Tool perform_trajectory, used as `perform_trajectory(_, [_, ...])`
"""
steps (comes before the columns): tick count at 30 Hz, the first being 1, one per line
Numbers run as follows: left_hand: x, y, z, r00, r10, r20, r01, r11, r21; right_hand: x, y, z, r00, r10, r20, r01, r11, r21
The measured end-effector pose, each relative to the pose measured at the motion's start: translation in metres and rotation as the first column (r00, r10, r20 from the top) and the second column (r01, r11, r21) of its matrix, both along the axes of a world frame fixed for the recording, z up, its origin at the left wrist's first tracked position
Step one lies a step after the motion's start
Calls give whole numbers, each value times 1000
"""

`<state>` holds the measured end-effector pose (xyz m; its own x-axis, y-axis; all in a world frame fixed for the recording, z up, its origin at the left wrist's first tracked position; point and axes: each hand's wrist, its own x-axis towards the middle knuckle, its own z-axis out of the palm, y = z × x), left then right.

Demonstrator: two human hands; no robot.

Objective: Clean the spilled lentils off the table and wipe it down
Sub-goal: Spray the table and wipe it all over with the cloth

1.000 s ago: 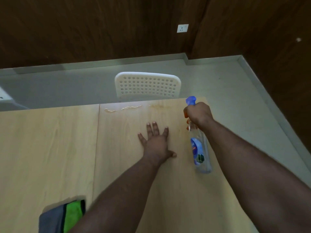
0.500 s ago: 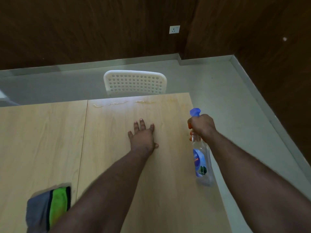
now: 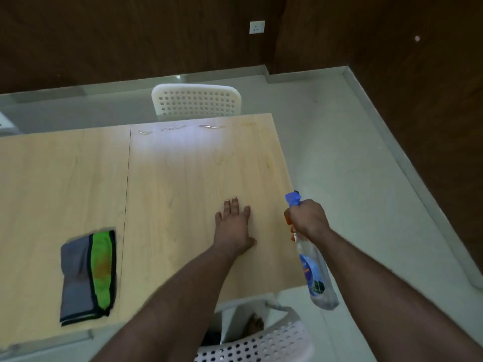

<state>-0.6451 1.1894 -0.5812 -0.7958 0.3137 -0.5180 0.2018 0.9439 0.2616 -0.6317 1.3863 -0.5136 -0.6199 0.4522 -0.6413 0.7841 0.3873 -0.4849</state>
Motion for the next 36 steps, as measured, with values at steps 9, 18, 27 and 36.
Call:
perform_trajectory(9, [86, -9, -3, 1000, 2, 4, -2, 1000, 13, 101, 6, -7, 997, 58, 59, -60, 998, 26])
perform_trajectory(18, [133, -38, -2, 998, 63, -21, -62, 998, 29, 158, -17, -8, 964, 229, 138, -238, 970, 54])
perform_trajectory(27, [154, -84, -6, 984, 158, -86, -154, 987, 44, 162, -85, -3, 797, 585, 150, -601, 793, 100])
perform_trajectory(36, [159, -162, -6, 937, 331, -114, -327, 943, 58, 135, -194, -1, 614, 781, 118, -789, 610, 71])
